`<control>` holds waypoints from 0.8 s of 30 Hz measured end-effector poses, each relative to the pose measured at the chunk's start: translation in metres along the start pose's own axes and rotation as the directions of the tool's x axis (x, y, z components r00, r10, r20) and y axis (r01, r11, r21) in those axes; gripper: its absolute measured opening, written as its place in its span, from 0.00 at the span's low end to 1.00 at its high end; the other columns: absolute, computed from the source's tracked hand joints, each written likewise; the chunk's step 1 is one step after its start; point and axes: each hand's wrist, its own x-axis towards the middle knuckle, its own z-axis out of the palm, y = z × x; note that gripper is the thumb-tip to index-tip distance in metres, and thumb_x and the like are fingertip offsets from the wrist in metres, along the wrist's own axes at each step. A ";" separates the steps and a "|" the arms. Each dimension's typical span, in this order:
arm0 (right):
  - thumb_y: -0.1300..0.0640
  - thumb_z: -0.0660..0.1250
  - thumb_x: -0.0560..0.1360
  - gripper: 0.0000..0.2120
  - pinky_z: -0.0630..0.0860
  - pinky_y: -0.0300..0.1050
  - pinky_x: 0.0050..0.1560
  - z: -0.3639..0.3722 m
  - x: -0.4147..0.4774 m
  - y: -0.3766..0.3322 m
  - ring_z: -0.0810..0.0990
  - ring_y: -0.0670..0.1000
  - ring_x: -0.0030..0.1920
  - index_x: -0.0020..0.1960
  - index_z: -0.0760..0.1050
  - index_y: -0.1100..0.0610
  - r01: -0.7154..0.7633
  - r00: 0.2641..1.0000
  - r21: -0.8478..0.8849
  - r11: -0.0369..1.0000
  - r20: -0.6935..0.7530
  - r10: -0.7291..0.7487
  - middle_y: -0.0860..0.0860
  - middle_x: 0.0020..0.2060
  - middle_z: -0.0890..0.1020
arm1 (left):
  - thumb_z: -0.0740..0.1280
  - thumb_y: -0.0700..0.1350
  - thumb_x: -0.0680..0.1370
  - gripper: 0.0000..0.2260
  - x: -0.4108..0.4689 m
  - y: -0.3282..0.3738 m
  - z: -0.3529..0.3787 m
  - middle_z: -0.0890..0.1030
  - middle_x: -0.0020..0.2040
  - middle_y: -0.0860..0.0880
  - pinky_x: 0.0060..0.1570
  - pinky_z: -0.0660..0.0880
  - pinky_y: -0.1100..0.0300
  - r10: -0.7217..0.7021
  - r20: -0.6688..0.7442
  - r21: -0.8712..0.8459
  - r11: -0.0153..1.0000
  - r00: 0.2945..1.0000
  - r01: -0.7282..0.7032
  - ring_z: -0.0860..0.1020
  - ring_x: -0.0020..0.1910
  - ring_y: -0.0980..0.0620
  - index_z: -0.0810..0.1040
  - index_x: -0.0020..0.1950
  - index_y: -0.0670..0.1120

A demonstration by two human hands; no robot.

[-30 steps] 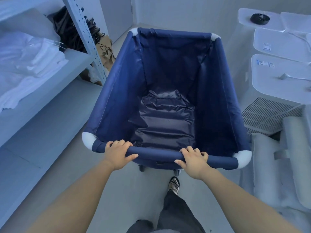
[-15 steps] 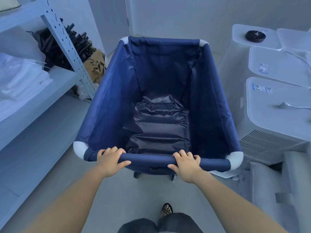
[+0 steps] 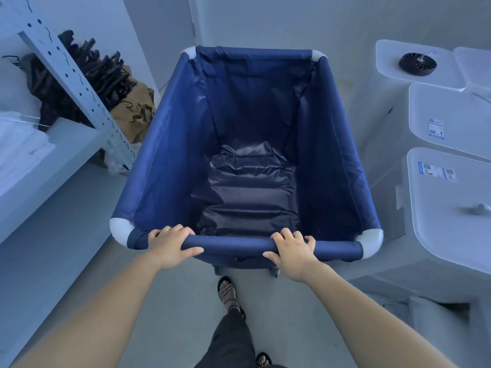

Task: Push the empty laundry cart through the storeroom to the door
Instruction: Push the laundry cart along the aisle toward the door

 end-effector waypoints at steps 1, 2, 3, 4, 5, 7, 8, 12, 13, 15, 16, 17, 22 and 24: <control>0.38 0.51 0.77 0.23 0.56 0.59 0.65 -0.006 0.013 0.000 0.67 0.56 0.59 0.65 0.63 0.51 -0.003 1.000 0.004 1.000 -0.005 0.003 0.51 0.60 0.68 | 0.60 0.65 0.74 0.15 0.014 -0.002 -0.007 0.71 0.49 0.57 0.60 0.59 0.53 0.002 -0.004 -0.007 1.000 1.000 -0.002 0.69 0.54 0.53 0.71 0.55 0.57; 0.38 0.51 0.77 0.23 0.56 0.59 0.66 -0.012 0.026 0.000 0.67 0.56 0.60 0.66 0.63 0.51 -0.009 1.000 0.011 1.000 -0.004 0.009 0.51 0.60 0.68 | 0.60 0.65 0.74 0.16 0.027 -0.005 -0.014 0.71 0.49 0.58 0.60 0.59 0.53 0.003 -0.007 -0.012 1.000 1.000 -0.003 0.69 0.54 0.52 0.71 0.55 0.57; 0.38 0.51 0.77 0.23 0.56 0.59 0.66 -0.019 0.040 0.000 0.67 0.56 0.60 0.66 0.63 0.51 -0.013 1.000 0.019 1.000 -0.002 0.014 0.50 0.60 0.69 | 0.60 0.65 0.75 0.16 0.041 -0.007 -0.021 0.71 0.49 0.57 0.61 0.59 0.53 0.003 -0.014 -0.015 1.000 1.000 -0.003 0.69 0.54 0.52 0.71 0.55 0.57; 0.38 0.52 0.77 0.23 0.56 0.58 0.66 -0.026 0.053 0.000 0.66 0.56 0.60 0.66 0.63 0.51 -0.017 1.000 0.028 0.999 -0.002 0.017 0.50 0.60 0.69 | 0.60 0.65 0.75 0.16 0.055 -0.009 -0.028 0.70 0.49 0.57 0.61 0.59 0.53 0.004 -0.022 -0.016 1.000 1.000 -0.004 0.69 0.54 0.52 0.70 0.56 0.57; 0.37 0.52 0.77 0.23 0.55 0.58 0.66 -0.034 0.067 0.000 0.66 0.56 0.61 0.66 0.63 0.50 -0.022 1.000 0.036 0.999 0.002 0.021 0.50 0.61 0.69 | 0.60 0.65 0.75 0.16 0.068 -0.010 -0.035 0.70 0.49 0.57 0.62 0.59 0.53 0.001 -0.025 -0.015 1.000 1.000 -0.002 0.69 0.55 0.52 0.70 0.57 0.57; 0.37 0.52 0.77 0.24 0.55 0.58 0.67 -0.048 0.092 0.001 0.66 0.56 0.61 0.66 0.63 0.50 -0.030 1.000 0.049 0.998 0.012 0.029 0.49 0.61 0.69 | 0.59 0.65 0.75 0.17 0.093 -0.013 -0.047 0.70 0.49 0.57 0.63 0.58 0.54 -0.002 -0.031 -0.007 1.000 1.000 0.002 0.69 0.56 0.52 0.70 0.58 0.57; 0.37 0.52 0.77 0.24 0.55 0.58 0.67 -0.055 0.104 0.002 0.66 0.56 0.62 0.66 0.62 0.50 -0.033 0.999 0.055 0.998 0.011 0.032 0.49 0.61 0.69 | 0.59 0.65 0.75 0.17 0.106 -0.014 -0.054 0.69 0.49 0.57 0.63 0.58 0.54 0.004 -0.041 -0.002 1.000 0.999 -0.004 0.69 0.56 0.52 0.69 0.58 0.57; 0.37 0.52 0.77 0.23 0.54 0.57 0.68 -0.078 0.145 0.002 0.66 0.55 0.62 0.66 0.63 0.49 -0.068 0.997 0.067 0.995 -0.026 0.070 0.49 0.61 0.69 | 0.58 0.65 0.75 0.18 0.152 -0.018 -0.079 0.69 0.49 0.57 0.63 0.59 0.53 0.013 -0.047 0.008 1.000 0.999 -0.013 0.69 0.58 0.51 0.69 0.59 0.57; 0.37 0.52 0.77 0.23 0.54 0.58 0.68 -0.082 0.153 0.002 0.66 0.55 0.62 0.66 0.62 0.49 -0.083 0.996 0.061 0.995 -0.036 0.085 0.49 0.61 0.69 | 0.58 0.65 0.75 0.18 0.163 -0.019 -0.083 0.69 0.49 0.57 0.63 0.59 0.53 0.017 -0.047 0.015 1.000 0.999 -0.016 0.69 0.58 0.51 0.69 0.59 0.57; 0.37 0.51 0.77 0.23 0.53 0.59 0.69 -0.091 0.170 0.002 0.65 0.56 0.62 0.67 0.61 0.49 -0.111 0.993 0.044 0.993 -0.030 0.112 0.50 0.62 0.67 | 0.58 0.66 0.75 0.19 0.182 -0.020 -0.093 0.70 0.51 0.57 0.63 0.59 0.53 0.022 -0.049 0.030 0.999 0.999 -0.021 0.69 0.58 0.51 0.69 0.60 0.57; 0.37 0.51 0.77 0.23 0.52 0.60 0.70 -0.095 0.178 0.002 0.65 0.56 0.62 0.67 0.61 0.49 -0.120 0.993 0.040 0.992 -0.019 0.121 0.50 0.62 0.67 | 0.58 0.66 0.75 0.19 0.190 -0.020 -0.097 0.70 0.52 0.57 0.64 0.59 0.52 0.024 -0.048 0.033 0.999 0.999 -0.022 0.69 0.58 0.51 0.69 0.60 0.57; 0.37 0.51 0.77 0.24 0.52 0.60 0.70 -0.100 0.186 0.003 0.64 0.56 0.62 0.67 0.60 0.49 -0.125 0.992 0.040 0.991 -0.005 0.126 0.50 0.62 0.66 | 0.57 0.66 0.75 0.19 0.198 -0.021 -0.101 0.71 0.52 0.56 0.64 0.59 0.52 0.026 -0.044 0.033 0.999 0.999 -0.024 0.69 0.59 0.51 0.68 0.60 0.57; 0.37 0.52 0.77 0.24 0.51 0.60 0.70 -0.120 0.222 0.014 0.63 0.56 0.64 0.67 0.61 0.48 -0.118 0.992 0.082 0.990 0.047 0.115 0.49 0.64 0.65 | 0.57 0.66 0.75 0.20 0.230 -0.020 -0.117 0.70 0.52 0.56 0.65 0.59 0.52 0.026 -0.036 0.034 0.999 0.999 -0.025 0.69 0.59 0.51 0.68 0.60 0.57; 0.37 0.52 0.77 0.23 0.51 0.60 0.70 -0.126 0.234 0.019 0.62 0.55 0.64 0.67 0.61 0.48 -0.109 0.993 0.095 0.989 0.047 0.105 0.48 0.64 0.65 | 0.57 0.66 0.75 0.20 0.241 -0.018 -0.123 0.70 0.52 0.56 0.65 0.58 0.52 0.022 -0.030 0.036 0.999 0.999 -0.021 0.69 0.59 0.51 0.68 0.61 0.57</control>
